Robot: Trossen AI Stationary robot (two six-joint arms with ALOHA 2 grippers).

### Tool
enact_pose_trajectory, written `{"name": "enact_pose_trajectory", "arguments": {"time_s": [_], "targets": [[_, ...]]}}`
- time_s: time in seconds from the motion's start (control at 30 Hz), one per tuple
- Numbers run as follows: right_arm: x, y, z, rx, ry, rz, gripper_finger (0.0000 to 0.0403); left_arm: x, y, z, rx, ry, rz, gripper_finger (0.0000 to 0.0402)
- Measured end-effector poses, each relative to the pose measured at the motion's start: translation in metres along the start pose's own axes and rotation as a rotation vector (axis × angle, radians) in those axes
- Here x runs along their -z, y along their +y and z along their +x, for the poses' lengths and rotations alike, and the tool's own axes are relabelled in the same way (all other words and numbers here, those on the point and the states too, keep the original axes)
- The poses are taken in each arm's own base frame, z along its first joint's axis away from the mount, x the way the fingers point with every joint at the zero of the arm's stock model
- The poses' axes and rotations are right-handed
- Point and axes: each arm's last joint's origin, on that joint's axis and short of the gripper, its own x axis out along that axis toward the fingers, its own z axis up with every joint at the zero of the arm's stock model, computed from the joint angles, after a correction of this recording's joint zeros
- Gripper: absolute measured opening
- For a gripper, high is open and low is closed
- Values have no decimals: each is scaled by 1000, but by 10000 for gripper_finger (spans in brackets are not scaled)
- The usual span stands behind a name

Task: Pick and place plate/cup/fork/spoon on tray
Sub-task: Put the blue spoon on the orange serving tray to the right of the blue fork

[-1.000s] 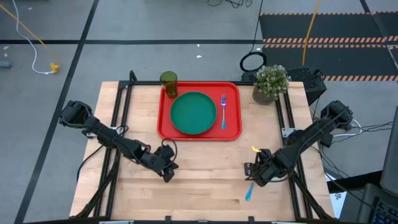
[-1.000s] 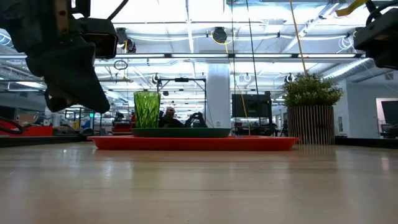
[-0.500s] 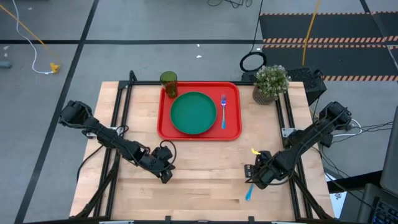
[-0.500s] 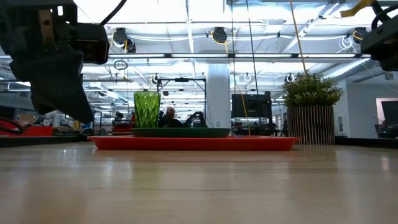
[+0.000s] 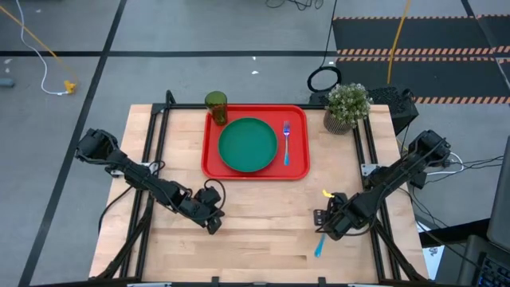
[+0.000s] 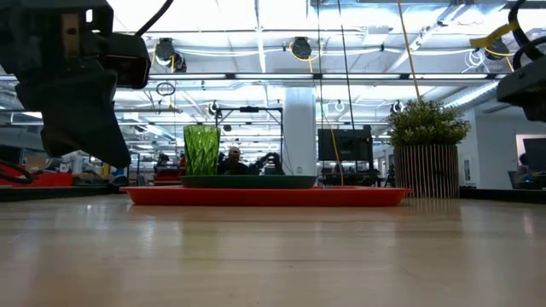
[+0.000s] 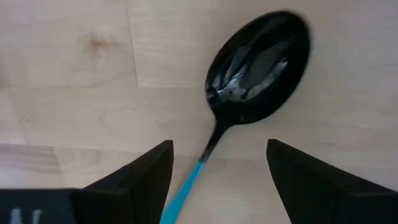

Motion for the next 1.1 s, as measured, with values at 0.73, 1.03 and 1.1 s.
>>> {"name": "enact_pose_trajectory", "arguments": {"time_s": [0.73, 1.03, 1.1], "targets": [[-16, -16, 22, 36, -21, -22, 116, -1, 1, 0, -14, -26, -10, 5], [-23, -12, 23, 45, -29, -30, 49, -2, 1, 0, -19, -32, -6, 5], [-24, -11, 23, 40, -36, -24, 44, -3, 1, 0, -16, -33, -16, 5]]}}
